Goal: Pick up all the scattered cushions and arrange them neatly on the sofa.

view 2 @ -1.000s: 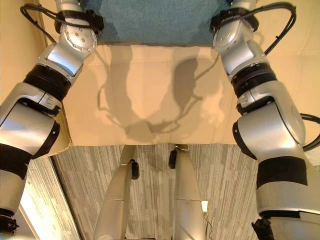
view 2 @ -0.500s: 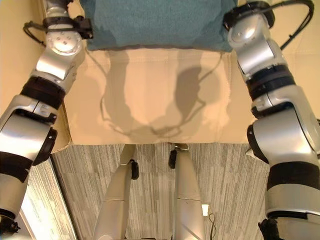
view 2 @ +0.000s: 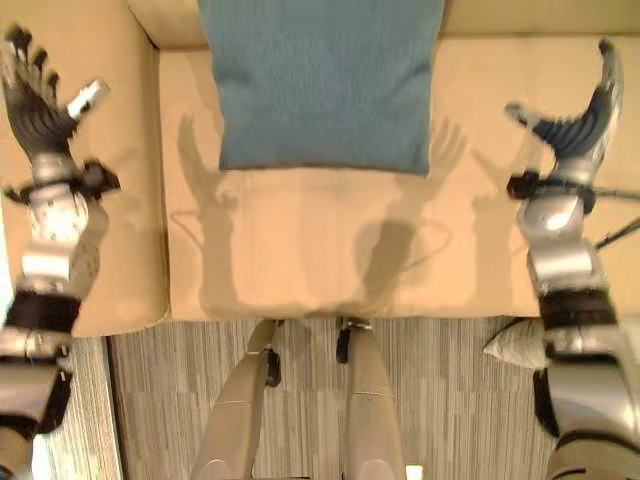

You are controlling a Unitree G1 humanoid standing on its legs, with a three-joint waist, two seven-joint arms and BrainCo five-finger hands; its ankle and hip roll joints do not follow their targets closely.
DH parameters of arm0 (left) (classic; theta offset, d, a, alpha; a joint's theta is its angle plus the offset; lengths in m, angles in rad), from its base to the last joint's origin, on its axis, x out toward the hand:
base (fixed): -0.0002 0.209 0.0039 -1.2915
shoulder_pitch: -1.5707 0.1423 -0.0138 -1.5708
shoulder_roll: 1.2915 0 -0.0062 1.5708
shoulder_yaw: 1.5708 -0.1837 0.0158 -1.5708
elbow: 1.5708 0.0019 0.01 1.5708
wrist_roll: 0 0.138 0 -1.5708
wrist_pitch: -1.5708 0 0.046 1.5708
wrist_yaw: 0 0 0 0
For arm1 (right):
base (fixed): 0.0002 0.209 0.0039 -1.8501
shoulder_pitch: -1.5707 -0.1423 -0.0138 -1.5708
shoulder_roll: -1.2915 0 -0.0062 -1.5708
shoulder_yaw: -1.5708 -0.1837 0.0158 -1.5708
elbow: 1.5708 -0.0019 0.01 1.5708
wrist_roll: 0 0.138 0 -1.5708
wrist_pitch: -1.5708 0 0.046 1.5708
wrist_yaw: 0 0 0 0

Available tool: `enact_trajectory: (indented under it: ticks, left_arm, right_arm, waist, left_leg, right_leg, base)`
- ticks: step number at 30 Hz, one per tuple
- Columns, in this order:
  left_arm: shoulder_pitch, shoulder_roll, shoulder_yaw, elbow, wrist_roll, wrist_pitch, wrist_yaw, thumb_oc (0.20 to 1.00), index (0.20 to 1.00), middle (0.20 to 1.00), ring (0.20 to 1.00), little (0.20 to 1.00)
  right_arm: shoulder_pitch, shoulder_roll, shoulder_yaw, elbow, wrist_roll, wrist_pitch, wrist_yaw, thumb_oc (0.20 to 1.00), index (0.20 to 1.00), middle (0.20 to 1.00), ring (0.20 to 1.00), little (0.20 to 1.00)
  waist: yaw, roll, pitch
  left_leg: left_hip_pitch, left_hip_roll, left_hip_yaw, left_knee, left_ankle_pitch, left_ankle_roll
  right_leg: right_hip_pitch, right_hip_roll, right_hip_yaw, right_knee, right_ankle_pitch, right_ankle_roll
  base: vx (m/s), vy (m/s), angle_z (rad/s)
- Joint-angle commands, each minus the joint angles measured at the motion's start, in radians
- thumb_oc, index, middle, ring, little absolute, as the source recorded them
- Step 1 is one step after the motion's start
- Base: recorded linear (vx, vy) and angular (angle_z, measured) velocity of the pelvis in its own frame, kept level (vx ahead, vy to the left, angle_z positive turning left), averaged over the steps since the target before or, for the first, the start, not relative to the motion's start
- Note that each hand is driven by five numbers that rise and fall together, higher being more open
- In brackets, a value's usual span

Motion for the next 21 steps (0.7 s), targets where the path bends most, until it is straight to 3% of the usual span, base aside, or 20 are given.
enact_trajectory:
  ticks: [1, 10, 13, 18, 21]
  left_arm:
    - [0.187, -0.051, -0.018, -0.007, 0.118, 0.002, -0.12, 1.0, 1.0, 1.0, 1.0, 1.0]
    - [0.565, -0.196, -0.057, 0.236, 0.248, 0.11, -0.25, 1.0, 1.0, 1.0, 1.0, 1.0]
    - [0.596, -0.232, -0.064, 0.44, 0.369, 0.15, -0.245, 1.0, 1.0, 1.0, 1.0, 1.0]
    - [0.584, -0.246, -0.071, 0.655, 0.453, 0.171, -0.227, 1.0, 1.0, 1.0, 1.0, 1.0]
    - [0.56, -0.244, -0.077, 0.732, 0.466, 0.173, -0.216, 1.0, 1.0, 1.0, 1.0, 1.0]
  right_arm:
    - [0.164, 0.132, -0.026, -0.015, -0.046, -0.087, 0.101, 1.0, 1.0, 1.0, 1.0, 1.0]
    - [0.463, 0.259, -0.016, 0.129, -0.065, -0.077, 0.241, 1.0, 1.0, 1.0, 1.0, 1.0]
    - [0.511, 0.284, 0.025, 0.287, -0.09, -0.061, 0.275, 1.0, 1.0, 1.0, 1.0, 1.0]
    - [0.555, 0.309, 0.059, 0.419, -0.087, -0.044, 0.302, 1.0, 1.0, 1.0, 1.0, 1.0]
    - [0.56, 0.319, 0.071, 0.515, -0.068, -0.034, 0.307, 1.0, 1.0, 1.0, 1.0, 1.0]
  waist:
    - [-0.004, -0.045, -0.104]
    - [-0.011, -0.05, -0.157]
    - [-0.009, -0.058, -0.192]
    - [-0.014, -0.062, -0.204]
    - [-0.022, -0.073, -0.198]
  left_leg:
    - [0.134, 0.041, 0.047, 0.025, -0.128, -0.081]
    - [0.369, 0.074, 0.062, -0.015, -0.143, -0.059]
    - [0.445, 0.087, 0.076, -0.015, -0.157, -0.056]
    - [0.514, 0.107, 0.091, -0.03, -0.152, -0.07]
    - [0.493, 0.12, 0.096, 0.002, -0.131, -0.087]
  right_leg:
    - [0.253, -0.006, -0.008, -0.361, 0.146, 0.12]
    - [0.501, 0.014, -0.014, -0.414, 0.124, 0.12]
    - [0.578, 0.03, -0.005, -0.426, 0.108, 0.117]
    - [0.654, 0.05, -0.004, -0.428, 0.081, 0.105]
    - [0.684, 0.061, -0.009, -0.453, 0.071, 0.093]
  base:
    - [0.11, -0.035, 0.01]
    - [0.03, -0.04, -0.04]
    - [0.02, -0.057, -0.08]
    - [0.01, -0.071, -0.06]
    - [-0.08, -0.073, 0.05]
